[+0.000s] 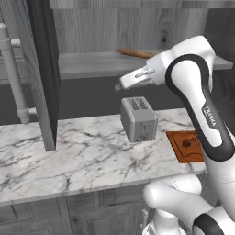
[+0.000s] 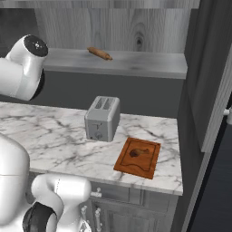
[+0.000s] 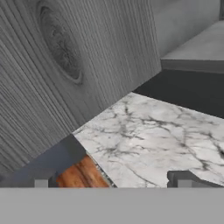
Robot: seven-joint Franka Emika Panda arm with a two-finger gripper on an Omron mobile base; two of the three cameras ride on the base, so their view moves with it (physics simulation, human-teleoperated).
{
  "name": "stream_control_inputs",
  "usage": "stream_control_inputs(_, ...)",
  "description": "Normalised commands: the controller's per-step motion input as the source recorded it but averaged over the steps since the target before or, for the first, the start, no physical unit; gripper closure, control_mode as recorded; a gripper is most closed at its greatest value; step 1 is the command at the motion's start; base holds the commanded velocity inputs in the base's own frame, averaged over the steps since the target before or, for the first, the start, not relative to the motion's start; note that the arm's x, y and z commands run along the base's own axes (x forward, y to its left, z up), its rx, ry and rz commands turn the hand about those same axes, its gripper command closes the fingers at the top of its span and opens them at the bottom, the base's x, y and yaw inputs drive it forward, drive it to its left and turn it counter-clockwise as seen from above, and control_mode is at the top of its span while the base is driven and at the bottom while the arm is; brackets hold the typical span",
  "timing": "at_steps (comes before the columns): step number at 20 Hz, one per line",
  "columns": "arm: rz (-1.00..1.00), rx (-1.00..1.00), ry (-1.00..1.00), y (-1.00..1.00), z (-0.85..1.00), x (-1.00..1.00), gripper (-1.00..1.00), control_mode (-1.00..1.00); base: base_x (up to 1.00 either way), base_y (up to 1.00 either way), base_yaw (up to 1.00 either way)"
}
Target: Open the cabinet, retrieve the rolling pin, and place it next to the meat on the cutting board to prepare for tenderizing.
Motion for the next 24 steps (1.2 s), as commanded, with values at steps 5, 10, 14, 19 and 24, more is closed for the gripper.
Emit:
stream_control_inputs(5, -0.05, -0.21, -0.21, -0.96, 0.11, 0.2, -1.0, -1.0, 0.0, 0.0, 0.0)
stream_control_inputs(10, -0.07, -0.04, -0.19, -0.85, 0.36, 0.3, -1.0, -1.0, 0.0, 0.0, 0.0)
stream_control_inputs(14, -0.07, 0.0, -0.17, -0.75, 0.41, 0.39, -1.0, -1.0, 0.0, 0.0, 0.0)
stream_control_inputs(19, -0.03, 0.0, -0.12, -0.55, 0.35, 0.51, -1.0, -1.0, 0.0, 0.0, 0.0)
stream_control_inputs(24, -0.01, 0.01, 0.0, -0.38, 0.19, 0.49, -1.0, -1.0, 0.0, 0.0, 0.0)
